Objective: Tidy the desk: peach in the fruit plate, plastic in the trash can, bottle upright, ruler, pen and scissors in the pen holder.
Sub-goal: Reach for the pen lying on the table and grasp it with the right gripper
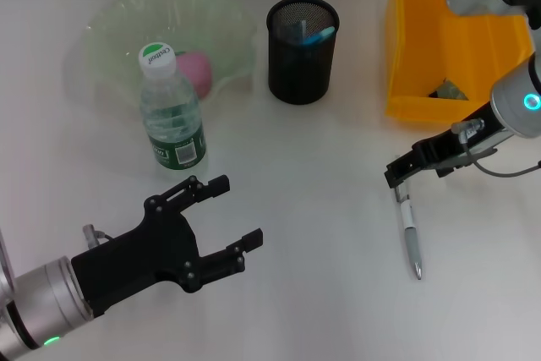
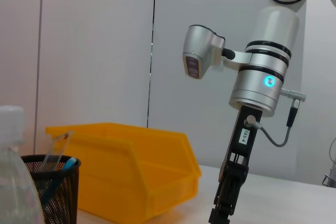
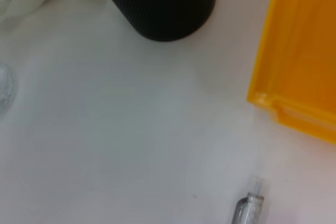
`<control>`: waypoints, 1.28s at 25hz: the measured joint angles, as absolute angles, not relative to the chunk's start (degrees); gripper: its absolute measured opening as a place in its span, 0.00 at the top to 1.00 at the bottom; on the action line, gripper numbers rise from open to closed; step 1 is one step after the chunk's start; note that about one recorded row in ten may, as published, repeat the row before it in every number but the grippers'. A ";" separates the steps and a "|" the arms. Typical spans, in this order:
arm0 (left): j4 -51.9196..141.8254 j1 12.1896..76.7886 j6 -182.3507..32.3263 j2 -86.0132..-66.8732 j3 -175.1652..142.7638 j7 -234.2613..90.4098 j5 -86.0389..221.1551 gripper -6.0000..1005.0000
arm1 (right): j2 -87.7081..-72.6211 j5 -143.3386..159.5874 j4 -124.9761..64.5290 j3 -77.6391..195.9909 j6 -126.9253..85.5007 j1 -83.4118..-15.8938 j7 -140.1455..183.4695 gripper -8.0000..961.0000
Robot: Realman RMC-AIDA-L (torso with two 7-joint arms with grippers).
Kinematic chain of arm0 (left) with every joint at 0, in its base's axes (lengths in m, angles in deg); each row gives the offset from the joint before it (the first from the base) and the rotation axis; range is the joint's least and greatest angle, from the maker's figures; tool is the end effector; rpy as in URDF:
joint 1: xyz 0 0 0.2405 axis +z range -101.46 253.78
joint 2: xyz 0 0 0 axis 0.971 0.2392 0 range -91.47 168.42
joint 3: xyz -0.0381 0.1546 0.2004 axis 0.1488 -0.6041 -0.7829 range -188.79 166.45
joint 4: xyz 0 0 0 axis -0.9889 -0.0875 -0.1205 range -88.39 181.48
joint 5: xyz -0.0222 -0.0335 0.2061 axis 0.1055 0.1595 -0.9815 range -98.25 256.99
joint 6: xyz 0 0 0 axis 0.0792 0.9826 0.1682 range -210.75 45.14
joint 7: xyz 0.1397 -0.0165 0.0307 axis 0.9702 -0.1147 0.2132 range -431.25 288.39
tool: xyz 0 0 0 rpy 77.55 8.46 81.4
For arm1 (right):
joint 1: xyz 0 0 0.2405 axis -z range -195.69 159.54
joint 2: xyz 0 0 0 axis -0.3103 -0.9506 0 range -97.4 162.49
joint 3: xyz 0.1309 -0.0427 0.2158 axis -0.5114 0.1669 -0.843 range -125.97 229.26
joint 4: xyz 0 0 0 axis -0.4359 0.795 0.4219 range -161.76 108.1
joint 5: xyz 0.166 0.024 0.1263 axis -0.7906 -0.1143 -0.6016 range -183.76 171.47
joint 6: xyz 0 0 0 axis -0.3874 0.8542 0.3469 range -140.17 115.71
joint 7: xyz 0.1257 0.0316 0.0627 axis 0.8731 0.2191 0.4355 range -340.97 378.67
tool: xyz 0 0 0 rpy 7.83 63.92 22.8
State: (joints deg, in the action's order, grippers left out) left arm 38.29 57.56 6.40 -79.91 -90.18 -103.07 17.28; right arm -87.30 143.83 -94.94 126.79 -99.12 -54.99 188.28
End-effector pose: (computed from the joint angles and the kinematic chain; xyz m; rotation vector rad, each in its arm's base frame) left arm -0.2942 0.2252 -0.0698 -2.5146 -0.3287 -0.9923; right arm 0.2007 0.3621 -0.0104 -2.2596 1.5322 -0.3899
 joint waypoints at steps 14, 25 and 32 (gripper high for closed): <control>38.38 57.91 6.40 -80.00 -90.18 -103.07 17.32 0.19 | -87.25 144.15 -91.12 128.46 -95.78 -56.43 188.30 0.22; 38.33 58.26 6.70 -80.00 -90.18 -103.07 17.32 0.19 | -87.31 144.15 -88.34 129.87 -95.09 -58.17 188.30 0.30; 38.28 58.48 6.72 -80.01 -90.18 -103.07 17.32 0.19 | -87.27 144.15 -87.08 129.87 -94.90 -58.78 188.30 0.40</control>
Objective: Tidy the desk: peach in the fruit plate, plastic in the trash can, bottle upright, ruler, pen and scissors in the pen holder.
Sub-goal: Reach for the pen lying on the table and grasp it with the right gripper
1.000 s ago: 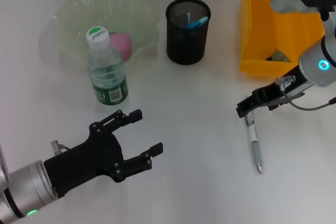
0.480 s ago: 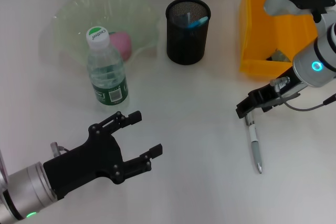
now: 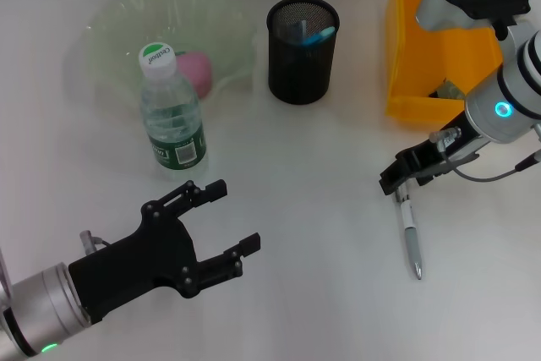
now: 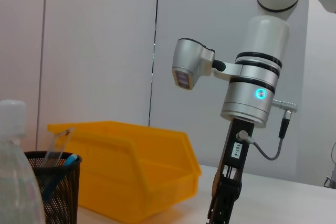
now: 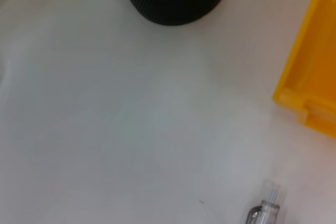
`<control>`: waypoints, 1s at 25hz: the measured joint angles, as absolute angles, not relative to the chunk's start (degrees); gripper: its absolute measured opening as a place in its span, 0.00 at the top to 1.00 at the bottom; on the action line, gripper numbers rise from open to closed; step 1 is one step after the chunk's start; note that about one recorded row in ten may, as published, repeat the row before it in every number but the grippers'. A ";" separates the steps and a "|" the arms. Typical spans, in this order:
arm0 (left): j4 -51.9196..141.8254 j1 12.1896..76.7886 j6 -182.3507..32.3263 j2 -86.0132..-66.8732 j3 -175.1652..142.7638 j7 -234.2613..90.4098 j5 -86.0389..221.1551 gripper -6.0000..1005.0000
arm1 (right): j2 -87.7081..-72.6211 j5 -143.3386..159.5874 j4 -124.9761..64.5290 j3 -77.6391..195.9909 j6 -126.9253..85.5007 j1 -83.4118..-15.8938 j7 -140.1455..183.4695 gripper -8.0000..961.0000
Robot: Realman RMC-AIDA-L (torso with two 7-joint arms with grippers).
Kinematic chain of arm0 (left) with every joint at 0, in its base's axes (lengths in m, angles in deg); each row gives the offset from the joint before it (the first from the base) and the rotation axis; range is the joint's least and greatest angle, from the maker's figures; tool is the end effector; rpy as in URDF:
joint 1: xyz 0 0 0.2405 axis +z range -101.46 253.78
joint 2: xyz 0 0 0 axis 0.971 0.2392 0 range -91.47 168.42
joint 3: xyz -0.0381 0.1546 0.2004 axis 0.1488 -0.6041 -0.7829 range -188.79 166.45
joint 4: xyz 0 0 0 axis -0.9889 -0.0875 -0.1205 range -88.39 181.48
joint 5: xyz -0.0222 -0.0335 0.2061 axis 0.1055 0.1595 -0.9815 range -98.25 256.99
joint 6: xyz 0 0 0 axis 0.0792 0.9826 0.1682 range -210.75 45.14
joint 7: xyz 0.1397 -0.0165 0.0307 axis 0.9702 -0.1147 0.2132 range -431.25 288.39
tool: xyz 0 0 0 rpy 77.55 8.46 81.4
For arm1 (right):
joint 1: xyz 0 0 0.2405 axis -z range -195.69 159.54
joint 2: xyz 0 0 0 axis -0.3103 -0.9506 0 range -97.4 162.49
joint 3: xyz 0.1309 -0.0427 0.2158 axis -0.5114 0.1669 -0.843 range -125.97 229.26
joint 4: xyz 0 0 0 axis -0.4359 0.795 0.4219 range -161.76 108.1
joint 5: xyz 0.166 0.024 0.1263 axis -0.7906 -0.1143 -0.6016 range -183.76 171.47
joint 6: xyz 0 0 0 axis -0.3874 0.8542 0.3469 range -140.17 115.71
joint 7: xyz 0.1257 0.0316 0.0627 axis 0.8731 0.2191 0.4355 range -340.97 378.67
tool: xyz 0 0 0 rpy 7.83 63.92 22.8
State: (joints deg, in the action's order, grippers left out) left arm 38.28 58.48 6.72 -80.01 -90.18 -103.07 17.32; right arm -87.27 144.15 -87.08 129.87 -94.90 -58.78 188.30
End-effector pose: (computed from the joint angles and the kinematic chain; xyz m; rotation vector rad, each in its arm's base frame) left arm -0.2966 0.2201 -0.0700 -2.5070 -0.3464 -0.9955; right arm 0.2015 0.3689 -0.0325 -2.2778 1.5045 -0.4651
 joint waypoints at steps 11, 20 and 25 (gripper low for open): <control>38.28 58.50 6.75 -80.00 -90.18 -103.07 17.32 0.19 | -87.24 143.88 -87.04 129.87 -94.75 -58.86 188.30 0.43; 38.28 58.62 6.76 -80.00 -90.18 -103.07 17.32 0.19 | -87.24 144.06 -86.28 129.86 -94.75 -59.20 188.30 0.50; 38.28 58.68 6.76 -80.00 -90.16 -103.07 17.32 0.19 | -87.25 144.10 -84.95 129.86 -94.75 -59.83 188.30 0.50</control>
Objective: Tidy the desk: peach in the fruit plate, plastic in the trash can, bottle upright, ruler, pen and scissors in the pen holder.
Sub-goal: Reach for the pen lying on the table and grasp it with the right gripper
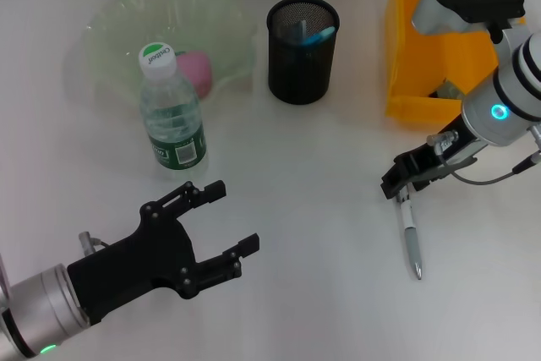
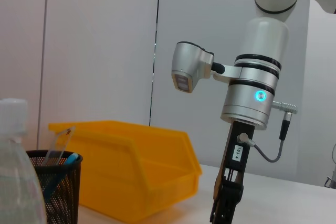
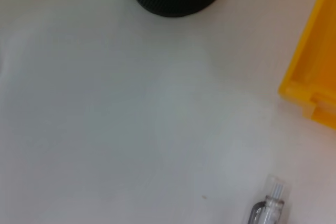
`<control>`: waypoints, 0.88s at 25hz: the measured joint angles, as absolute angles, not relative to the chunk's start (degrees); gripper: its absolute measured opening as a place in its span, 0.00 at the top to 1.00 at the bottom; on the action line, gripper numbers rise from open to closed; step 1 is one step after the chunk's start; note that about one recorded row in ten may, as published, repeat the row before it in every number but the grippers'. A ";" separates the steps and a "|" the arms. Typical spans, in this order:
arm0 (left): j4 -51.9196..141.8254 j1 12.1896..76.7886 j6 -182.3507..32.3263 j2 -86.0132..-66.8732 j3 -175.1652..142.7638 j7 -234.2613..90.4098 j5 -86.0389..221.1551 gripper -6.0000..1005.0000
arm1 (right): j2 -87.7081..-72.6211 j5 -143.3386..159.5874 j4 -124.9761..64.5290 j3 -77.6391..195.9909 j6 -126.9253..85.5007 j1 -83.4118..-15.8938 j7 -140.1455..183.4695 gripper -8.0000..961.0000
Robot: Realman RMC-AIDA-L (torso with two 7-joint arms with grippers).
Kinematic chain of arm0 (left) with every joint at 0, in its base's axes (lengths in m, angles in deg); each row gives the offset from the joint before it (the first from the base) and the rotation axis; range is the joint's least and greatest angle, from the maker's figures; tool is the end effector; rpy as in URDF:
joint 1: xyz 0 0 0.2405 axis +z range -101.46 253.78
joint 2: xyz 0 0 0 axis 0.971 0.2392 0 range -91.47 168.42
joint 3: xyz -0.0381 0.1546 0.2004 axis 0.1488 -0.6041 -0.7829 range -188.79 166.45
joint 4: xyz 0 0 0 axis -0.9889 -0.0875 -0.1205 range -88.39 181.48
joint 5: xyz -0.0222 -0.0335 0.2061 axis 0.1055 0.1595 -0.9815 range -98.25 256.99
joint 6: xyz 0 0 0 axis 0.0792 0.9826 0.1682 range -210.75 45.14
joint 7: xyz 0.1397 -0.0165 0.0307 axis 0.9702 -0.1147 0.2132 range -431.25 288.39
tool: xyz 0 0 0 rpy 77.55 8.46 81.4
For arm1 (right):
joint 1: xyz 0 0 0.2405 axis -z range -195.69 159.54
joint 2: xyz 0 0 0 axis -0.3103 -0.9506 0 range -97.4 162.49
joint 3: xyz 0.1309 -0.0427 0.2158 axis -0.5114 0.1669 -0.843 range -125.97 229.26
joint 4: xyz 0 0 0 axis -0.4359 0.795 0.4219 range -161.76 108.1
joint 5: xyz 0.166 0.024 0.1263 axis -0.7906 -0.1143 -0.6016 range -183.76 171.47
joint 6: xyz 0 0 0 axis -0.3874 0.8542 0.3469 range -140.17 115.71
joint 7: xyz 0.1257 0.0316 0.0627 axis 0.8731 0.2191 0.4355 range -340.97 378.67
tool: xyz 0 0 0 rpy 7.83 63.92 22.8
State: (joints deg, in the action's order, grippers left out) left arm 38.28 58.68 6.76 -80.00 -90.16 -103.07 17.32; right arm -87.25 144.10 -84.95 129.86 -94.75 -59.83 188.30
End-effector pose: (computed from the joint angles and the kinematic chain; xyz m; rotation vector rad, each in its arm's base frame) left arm -0.2974 0.2190 -0.0699 -2.5052 -0.3503 -0.9949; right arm 0.2026 0.3692 -0.0363 -2.2793 1.5183 -0.4878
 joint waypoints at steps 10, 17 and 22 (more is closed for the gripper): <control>38.28 59.04 6.86 -79.91 -90.05 -103.07 17.32 0.19 | -87.25 144.15 -84.36 130.33 -94.52 -59.93 188.30 0.56; 38.28 59.29 7.27 -79.91 -89.90 -103.07 17.32 0.19 | -87.24 144.15 -84.12 131.13 -94.39 -59.91 188.29 0.59; 38.28 59.29 7.35 -79.91 -89.95 -103.07 17.32 0.19 | -87.24 144.10 -83.96 131.18 -94.71 -59.90 188.29 0.59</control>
